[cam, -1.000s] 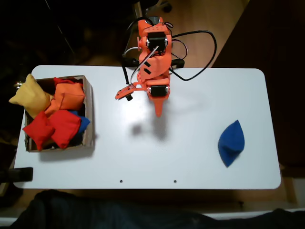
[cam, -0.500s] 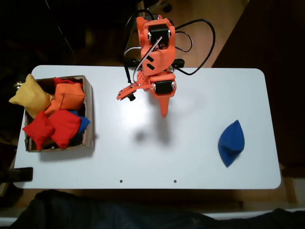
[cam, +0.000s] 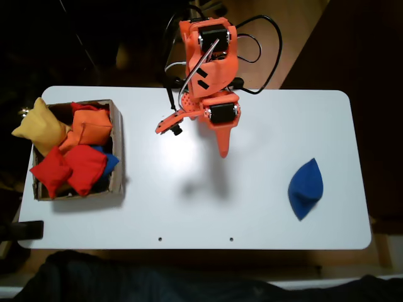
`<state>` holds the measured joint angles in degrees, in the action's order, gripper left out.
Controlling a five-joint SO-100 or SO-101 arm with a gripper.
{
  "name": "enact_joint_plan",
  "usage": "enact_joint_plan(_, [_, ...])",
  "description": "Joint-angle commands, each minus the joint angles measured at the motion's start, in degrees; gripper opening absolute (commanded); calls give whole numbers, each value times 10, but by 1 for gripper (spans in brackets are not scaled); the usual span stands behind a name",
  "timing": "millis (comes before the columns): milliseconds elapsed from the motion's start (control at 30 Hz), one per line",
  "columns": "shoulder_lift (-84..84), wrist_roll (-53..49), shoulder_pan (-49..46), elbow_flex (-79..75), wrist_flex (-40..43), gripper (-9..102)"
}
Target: Grasp a bag and put it in the box.
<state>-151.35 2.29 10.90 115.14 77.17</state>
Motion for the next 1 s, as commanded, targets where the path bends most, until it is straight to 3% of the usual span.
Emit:
enact_joint_plan(0, [24, 4, 7, -67, 12, 0])
enact_joint_plan(967, [302, -62, 108, -362, 113, 3])
